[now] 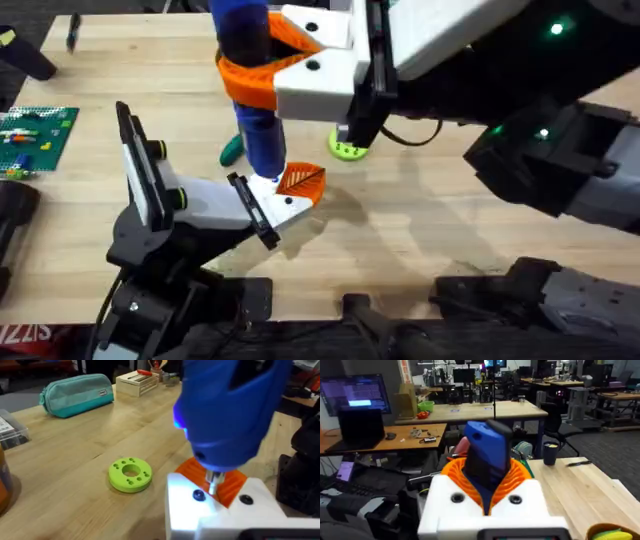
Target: Pick up the gripper from the table and insert it into the empty holder that is missing its gripper. Then pick up a screw, insert it into the mounting hole, and use the screwdriver to tighten it. Finally, clean up the table by picking up the vegetable and placing it into the bucket.
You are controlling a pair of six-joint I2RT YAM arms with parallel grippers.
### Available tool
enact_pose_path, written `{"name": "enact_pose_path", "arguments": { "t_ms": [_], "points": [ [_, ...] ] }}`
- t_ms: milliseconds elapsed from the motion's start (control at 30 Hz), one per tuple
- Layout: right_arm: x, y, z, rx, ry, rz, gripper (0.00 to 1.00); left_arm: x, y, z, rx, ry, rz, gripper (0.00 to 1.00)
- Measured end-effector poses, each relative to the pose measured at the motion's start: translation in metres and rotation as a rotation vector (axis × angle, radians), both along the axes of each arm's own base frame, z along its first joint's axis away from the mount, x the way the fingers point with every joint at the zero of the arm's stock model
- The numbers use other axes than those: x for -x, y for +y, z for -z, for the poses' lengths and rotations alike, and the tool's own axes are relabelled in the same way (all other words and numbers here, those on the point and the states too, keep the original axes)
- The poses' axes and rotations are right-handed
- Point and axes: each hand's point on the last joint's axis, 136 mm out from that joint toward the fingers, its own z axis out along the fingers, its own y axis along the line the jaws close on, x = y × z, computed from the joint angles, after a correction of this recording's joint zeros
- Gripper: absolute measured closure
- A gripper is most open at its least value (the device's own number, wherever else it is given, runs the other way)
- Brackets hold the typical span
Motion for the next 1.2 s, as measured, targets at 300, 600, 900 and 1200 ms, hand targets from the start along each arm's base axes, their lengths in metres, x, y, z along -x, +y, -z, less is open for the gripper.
{"name": "enact_pose_path", "arguments": {
  "t_ms": [300,600,900,1200],
  "points": [
    [-0.0001,0.0001,0.0004,0.003,-0.014,0.003,0.960,0.0000,0.0000,0.0000,0.000,0.000,0.000,0.990],
    [-0.0041,0.0038,0.0082,0.018,-0.005,0.005,0.960,0.0001,0.0000,0.0000,0.000,0.000,0.000,0.992],
    [-0.0042,0.0038,0.0081,0.018,-0.006,0.005,0.960,0.0001,0.0000,-0.0001,0.000,0.000,0.000,0.991],
    [-0.0033,0.0031,0.0036,0.002,-0.022,0.005,0.960,0.0000,0.0000,-0.0001,0.000,0.000,0.000,0.991]
  ]
}}
